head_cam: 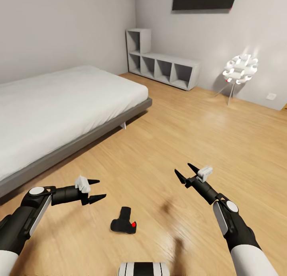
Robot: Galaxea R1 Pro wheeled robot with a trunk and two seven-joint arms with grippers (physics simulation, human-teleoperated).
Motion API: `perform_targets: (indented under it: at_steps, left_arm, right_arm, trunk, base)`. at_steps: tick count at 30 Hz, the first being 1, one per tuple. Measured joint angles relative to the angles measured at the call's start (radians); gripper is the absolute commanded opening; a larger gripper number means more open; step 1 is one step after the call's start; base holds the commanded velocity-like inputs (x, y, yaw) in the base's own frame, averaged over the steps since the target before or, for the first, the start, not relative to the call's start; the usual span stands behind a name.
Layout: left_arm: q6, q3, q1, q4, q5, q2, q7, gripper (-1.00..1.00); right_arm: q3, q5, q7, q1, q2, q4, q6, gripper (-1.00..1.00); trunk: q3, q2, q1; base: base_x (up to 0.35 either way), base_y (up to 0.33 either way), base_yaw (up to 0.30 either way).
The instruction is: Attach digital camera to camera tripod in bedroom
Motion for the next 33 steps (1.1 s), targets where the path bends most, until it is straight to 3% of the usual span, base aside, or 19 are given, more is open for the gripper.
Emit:
perform_targets:
  at_steps: [25, 33]
  left_arm:
    - [-0.007, -0.002, 0.000, 0.055, 0.000, -0.012, 0.000, 1.00]
    - [-0.008, -0.020, 0.000, 0.057, -0.001, -0.011, -0.001, 1.00]
  right_arm:
    - [0.005, -0.002, 0.001, 0.000, 0.000, 0.000, -0.006, 1.00]
    - [0.007, -0.002, 0.003, 0.000, 0.000, 0.000, -0.006, 1.00]
  trunk:
    - [-0.097, -0.006, 0.011]
    - [-0.128, -0.008, 0.015]
  base:
    - [0.000, 0.000, 0.000]
    - [0.000, 0.000, 0.000]
